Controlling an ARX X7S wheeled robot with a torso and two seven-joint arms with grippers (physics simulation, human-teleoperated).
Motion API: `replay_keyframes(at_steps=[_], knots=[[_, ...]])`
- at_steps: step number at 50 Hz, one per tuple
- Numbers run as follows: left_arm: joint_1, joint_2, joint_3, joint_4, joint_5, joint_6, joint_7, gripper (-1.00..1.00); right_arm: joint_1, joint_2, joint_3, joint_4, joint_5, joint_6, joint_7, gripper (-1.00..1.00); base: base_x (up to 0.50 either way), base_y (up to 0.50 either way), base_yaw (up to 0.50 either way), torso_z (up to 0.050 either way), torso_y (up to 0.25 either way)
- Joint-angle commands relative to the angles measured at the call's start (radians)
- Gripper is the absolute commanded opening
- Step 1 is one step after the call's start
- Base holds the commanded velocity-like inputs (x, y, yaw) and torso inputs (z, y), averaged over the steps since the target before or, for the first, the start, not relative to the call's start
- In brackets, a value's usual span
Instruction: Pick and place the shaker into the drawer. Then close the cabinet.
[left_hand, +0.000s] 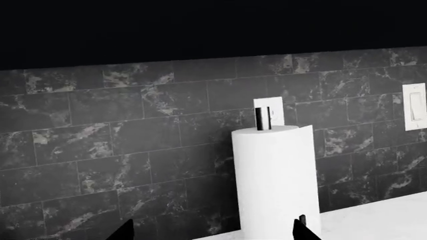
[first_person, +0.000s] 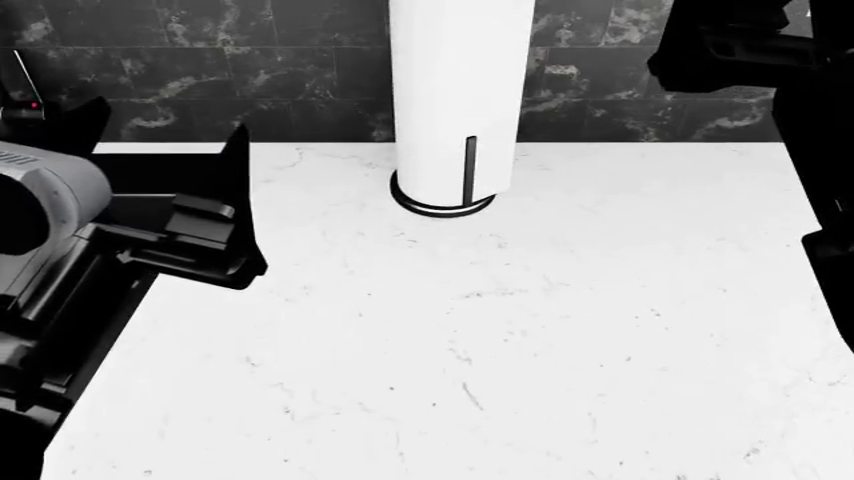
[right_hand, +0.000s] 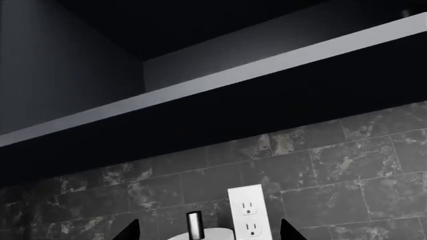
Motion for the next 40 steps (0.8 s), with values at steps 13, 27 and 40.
replay_keyframes(at_steps=[13, 27, 40], knots=[[0.16, -0.424, -0.471, 0.015, -0.392, 0.056, -0.314, 1.0, -0.006, -0.004, 0.019, -0.001, 0.001, -0.014, -0.007, 1.0, 0.0, 0.0, 0.0, 0.0, 0.0], [-0.061, -0.887, -0.188, -0.301, 0.197, 0.237, 0.322, 1.0, -0.014, 0.005, 0.032, 0.006, 0.018, -0.027, -0.023, 1.0, 0.0, 0.0, 0.0, 0.0, 0.0], [-1.601, 0.331, 0.516, -1.31, 1.926, 0.55, 1.401, 1.0, -0.028, 0.021, 0.037, 0.012, 0.025, -0.034, -0.034, 1.0, 0.0, 0.0, 0.0, 0.0, 0.0]])
